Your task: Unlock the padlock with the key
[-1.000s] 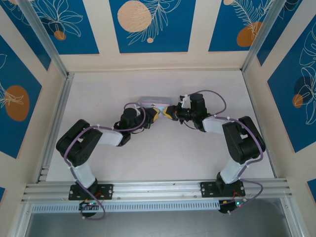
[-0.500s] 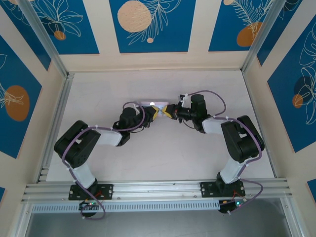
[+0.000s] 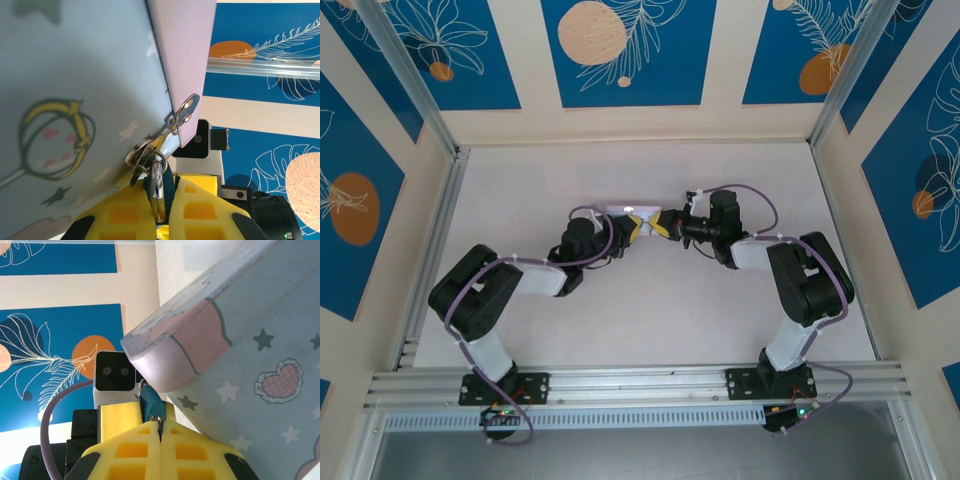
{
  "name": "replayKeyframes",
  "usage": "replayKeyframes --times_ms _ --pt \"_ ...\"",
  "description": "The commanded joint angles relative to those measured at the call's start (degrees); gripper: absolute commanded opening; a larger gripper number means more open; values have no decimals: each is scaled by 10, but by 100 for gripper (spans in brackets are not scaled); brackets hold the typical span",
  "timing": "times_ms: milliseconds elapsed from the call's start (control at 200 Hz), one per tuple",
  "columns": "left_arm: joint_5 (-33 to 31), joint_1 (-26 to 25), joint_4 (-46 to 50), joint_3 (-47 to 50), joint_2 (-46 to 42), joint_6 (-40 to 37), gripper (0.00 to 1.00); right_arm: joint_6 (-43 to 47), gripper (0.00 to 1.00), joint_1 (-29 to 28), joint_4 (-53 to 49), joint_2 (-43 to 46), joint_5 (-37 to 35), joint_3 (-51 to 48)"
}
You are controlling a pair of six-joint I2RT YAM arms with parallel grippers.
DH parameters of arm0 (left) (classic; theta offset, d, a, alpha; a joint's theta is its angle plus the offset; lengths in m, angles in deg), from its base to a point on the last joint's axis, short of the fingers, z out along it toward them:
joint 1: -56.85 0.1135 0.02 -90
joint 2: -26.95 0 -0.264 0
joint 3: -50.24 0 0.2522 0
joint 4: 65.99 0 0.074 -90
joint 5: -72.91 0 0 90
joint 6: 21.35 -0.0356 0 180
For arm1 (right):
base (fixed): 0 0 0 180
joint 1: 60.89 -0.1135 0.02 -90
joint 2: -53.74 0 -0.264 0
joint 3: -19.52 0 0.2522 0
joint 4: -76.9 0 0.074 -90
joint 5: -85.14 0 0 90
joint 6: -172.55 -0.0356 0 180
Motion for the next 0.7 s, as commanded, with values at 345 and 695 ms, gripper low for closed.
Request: replayKeyframes --times_ms 345,695 --pt "104 -34 -84 15 -16 5 0 12 0 -19 46 -12 -36 -40" --pt "101 -33 -113 14 -15 21 0 17 0 -26 55 -19 -47 -54"
